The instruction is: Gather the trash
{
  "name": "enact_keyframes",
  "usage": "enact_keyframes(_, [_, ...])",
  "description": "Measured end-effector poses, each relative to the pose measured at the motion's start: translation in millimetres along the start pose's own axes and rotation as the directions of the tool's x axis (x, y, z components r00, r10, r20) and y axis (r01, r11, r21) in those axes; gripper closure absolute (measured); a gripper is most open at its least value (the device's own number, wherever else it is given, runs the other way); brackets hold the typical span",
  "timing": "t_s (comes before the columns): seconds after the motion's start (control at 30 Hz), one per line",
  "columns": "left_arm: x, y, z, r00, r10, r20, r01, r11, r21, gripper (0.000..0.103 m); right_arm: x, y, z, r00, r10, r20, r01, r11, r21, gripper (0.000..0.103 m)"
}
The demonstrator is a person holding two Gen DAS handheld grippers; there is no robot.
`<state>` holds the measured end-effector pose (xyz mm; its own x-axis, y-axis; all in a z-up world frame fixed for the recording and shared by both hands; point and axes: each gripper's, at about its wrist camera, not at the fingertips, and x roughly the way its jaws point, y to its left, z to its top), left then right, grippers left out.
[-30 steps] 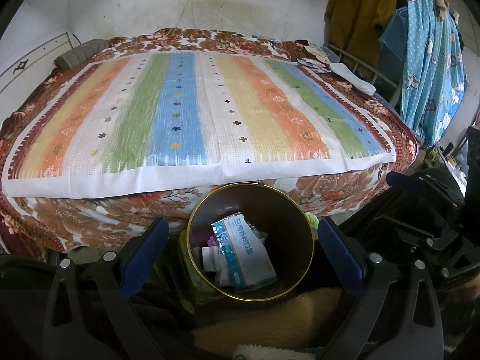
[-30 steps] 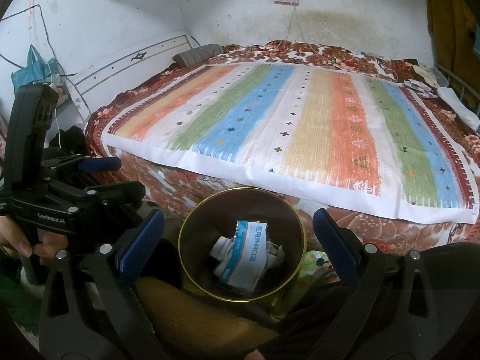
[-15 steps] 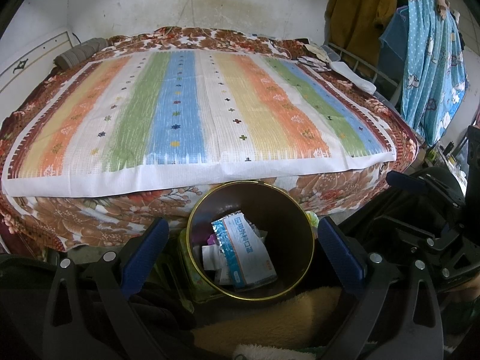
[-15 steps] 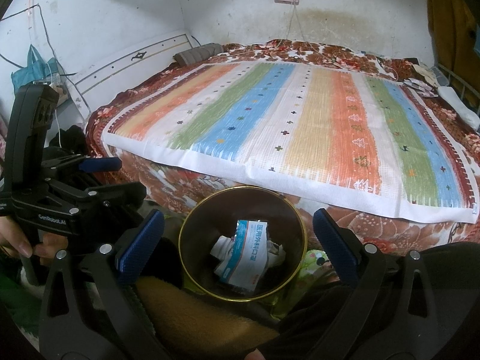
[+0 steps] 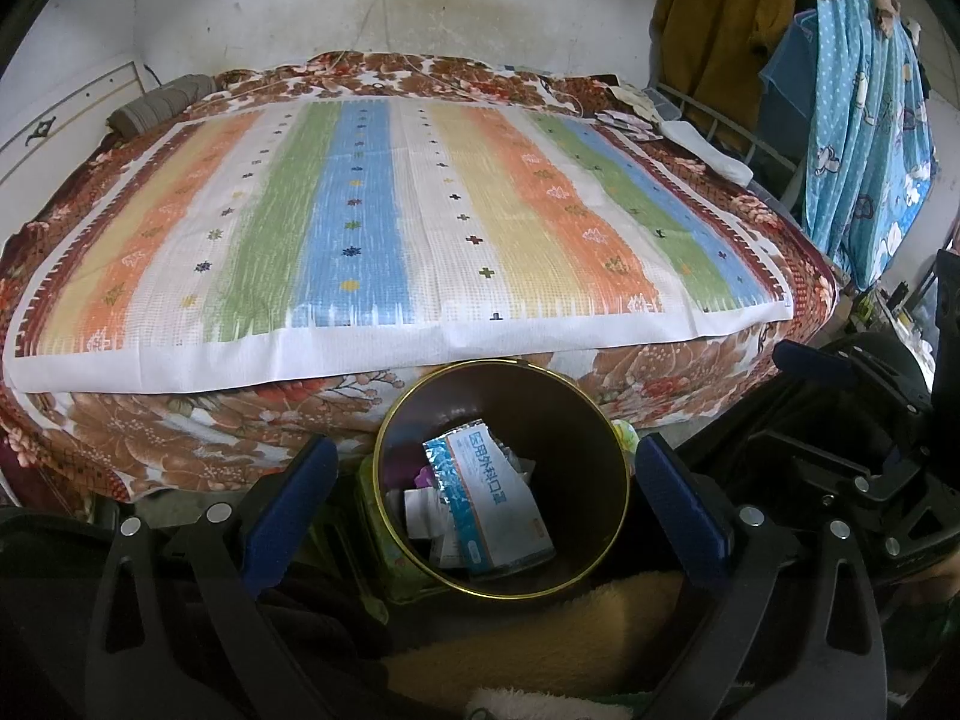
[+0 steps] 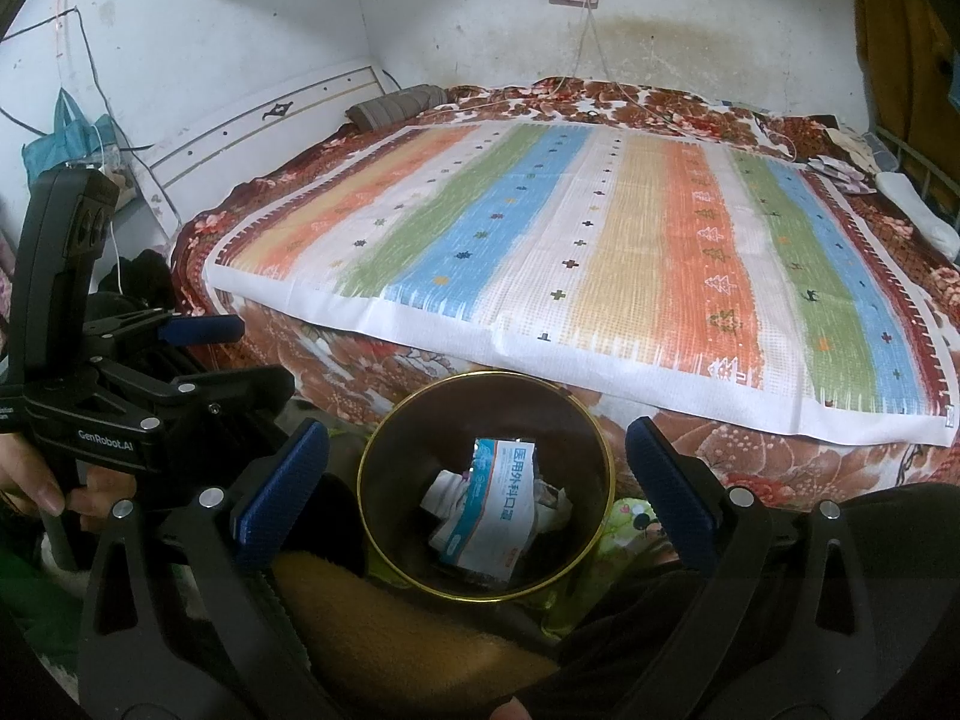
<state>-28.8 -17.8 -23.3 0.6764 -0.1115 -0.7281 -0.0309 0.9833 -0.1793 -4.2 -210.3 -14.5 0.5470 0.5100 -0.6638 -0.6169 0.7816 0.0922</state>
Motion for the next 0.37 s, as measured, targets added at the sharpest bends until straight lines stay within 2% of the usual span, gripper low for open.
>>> enact_keyframes(0.2, [1,0,2,1.0,0.0,-0.004,0.0,1.0,0.0,0.006,0,0,0,1.0,0.0,-0.001,0.0,1.0,0.0,0.009])
enact_keyframes(0.37, [-3,1,-9,1.0,-0.006,-0.014,0.005,1.0,-0.003,0.006,0,-1,1,1.0,0.001,-0.001,-0.001,1.0,0.0,0.009])
